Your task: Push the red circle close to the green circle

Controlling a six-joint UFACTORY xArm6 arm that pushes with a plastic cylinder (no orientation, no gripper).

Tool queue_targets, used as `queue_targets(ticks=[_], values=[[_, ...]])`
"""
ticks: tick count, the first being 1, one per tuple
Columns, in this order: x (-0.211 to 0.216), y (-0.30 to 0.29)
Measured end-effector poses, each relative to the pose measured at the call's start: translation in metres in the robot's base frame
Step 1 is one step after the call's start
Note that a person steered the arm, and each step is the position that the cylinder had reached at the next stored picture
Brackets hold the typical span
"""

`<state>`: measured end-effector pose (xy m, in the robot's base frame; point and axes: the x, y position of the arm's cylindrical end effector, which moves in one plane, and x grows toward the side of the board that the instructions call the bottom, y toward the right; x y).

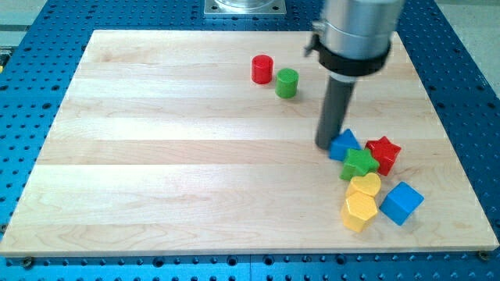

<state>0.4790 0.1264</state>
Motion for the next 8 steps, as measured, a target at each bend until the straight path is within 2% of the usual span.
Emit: queue_targets(ticks=[1,2,3,6,7,8], values=[[0.000,-0.048],[-0.046,-0.156],[-0.103,-0.223],[-0.136,-0.240],[-0.165,-0.232],[-0.166,-0.159]])
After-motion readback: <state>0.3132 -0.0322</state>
